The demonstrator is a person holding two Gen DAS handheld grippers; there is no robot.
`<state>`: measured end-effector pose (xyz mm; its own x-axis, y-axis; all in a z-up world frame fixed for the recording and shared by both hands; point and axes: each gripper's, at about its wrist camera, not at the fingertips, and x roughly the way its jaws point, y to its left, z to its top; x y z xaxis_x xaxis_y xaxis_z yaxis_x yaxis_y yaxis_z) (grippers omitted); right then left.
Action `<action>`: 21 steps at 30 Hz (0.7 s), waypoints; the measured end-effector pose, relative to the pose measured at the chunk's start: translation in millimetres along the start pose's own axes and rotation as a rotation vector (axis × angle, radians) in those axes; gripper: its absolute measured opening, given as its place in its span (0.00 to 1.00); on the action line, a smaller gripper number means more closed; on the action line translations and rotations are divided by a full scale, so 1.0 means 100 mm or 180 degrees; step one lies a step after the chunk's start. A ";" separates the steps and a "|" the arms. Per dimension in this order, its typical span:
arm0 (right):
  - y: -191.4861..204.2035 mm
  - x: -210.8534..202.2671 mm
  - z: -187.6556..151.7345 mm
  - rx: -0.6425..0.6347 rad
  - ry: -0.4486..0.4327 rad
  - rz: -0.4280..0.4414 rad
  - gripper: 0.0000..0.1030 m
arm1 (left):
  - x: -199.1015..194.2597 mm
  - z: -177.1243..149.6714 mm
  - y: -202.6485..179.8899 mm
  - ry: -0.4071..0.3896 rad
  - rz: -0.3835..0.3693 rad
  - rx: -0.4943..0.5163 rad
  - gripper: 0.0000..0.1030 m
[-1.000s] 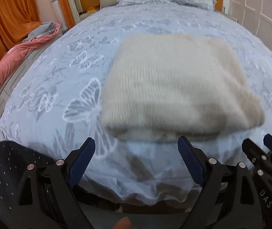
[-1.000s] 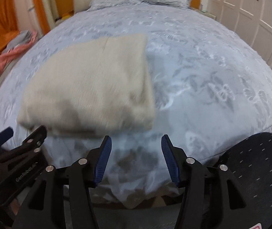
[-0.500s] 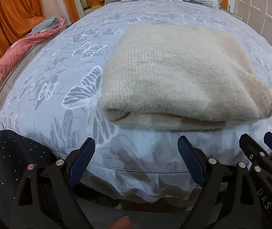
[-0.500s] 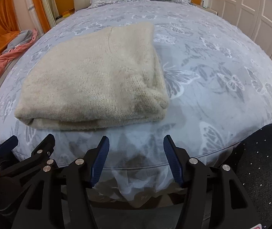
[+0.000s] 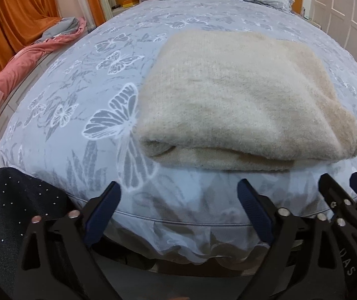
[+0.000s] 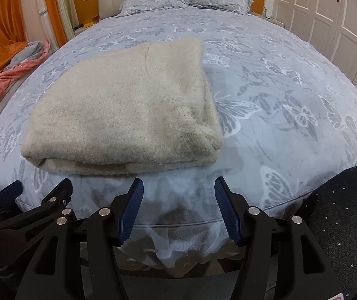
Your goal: Fold small clothes
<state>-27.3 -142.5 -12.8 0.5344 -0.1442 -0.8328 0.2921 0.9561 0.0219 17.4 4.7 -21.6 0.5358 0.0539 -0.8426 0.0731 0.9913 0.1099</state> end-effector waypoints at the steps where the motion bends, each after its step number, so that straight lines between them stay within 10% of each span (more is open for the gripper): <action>1: 0.00 0.00 0.00 0.0002 0.0001 -0.0001 0.56 | 0.00 0.00 0.01 0.0001 0.0008 -0.0018 0.94; 21: -0.01 0.01 -0.03 0.0018 -0.0051 -0.0066 0.58 | -0.01 -0.03 0.01 -0.0059 0.0074 0.0003 0.93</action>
<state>-29.8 -142.7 -15.3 0.5408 -0.1681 -0.8242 0.3078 0.9514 0.0079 14.2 5.7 -22.3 0.5530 0.0745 -0.8299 0.0612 0.9897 0.1297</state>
